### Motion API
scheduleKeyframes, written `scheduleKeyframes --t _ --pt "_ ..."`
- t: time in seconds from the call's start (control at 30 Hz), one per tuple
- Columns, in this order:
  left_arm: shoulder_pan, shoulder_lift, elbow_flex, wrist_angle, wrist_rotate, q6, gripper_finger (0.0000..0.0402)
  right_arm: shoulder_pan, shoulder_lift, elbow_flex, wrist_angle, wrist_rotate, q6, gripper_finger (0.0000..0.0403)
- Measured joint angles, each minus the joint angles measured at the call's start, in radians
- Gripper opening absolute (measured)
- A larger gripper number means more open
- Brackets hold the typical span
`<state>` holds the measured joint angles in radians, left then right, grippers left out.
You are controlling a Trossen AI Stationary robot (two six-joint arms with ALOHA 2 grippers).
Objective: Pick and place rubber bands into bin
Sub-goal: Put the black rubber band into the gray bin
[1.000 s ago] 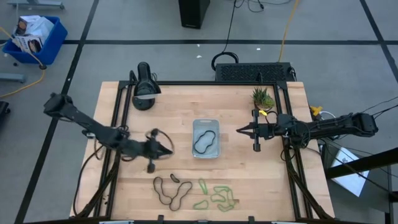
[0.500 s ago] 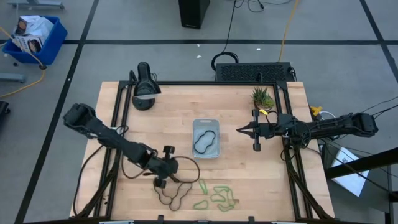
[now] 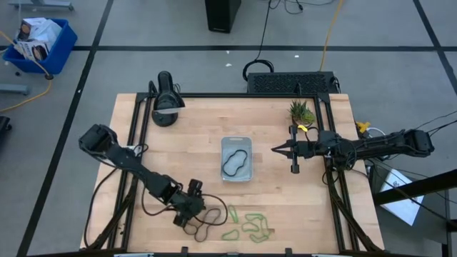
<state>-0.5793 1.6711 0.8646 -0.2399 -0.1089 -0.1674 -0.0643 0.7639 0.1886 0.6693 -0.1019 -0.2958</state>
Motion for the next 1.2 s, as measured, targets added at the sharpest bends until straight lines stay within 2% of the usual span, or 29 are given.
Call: scheduleKeyframes --t 0.2,0.37,0.5,0.7,0.73,0.83,0.97,1.2 --pt "0.003 0.071 0.002 0.009 -0.003 0.006 0.0278 0.0 0.0 0.0 -0.002 0.0 0.0 0.0" --pt "0.004 0.083 0.003 0.01 0.011 -0.015 0.0251 0.0 0.0 0.0 -0.002 0.0 -0.001 0.0" --pt "0.009 0.061 0.0 0.006 0.022 -0.012 0.0183 0.0 0.0 0.0 -0.002 0.0 -0.002 0.0" --pt "0.015 0.047 -0.003 -0.009 0.019 -0.011 0.0027 0.0 0.0 0.0 -0.001 0.0 -0.002 0.0" --pt "0.016 0.047 -0.003 -0.01 0.029 -0.011 0.0016 0.0 0.0 0.0 -0.001 0.0 -0.002 0.0" --pt "0.019 0.032 -0.003 -0.032 0.045 0.029 0.0019 0.0 0.0 0.0 -0.001 0.0 -0.002 0.0" --pt "0.011 -0.067 -0.003 -0.092 -0.014 0.076 0.0009 0.0 0.0 0.0 -0.001 0.001 -0.003 0.0" --pt "-0.013 -0.395 -0.003 -0.263 -0.262 0.093 0.0008 0.0 0.0 0.0 -0.001 0.0 -0.004 0.0"
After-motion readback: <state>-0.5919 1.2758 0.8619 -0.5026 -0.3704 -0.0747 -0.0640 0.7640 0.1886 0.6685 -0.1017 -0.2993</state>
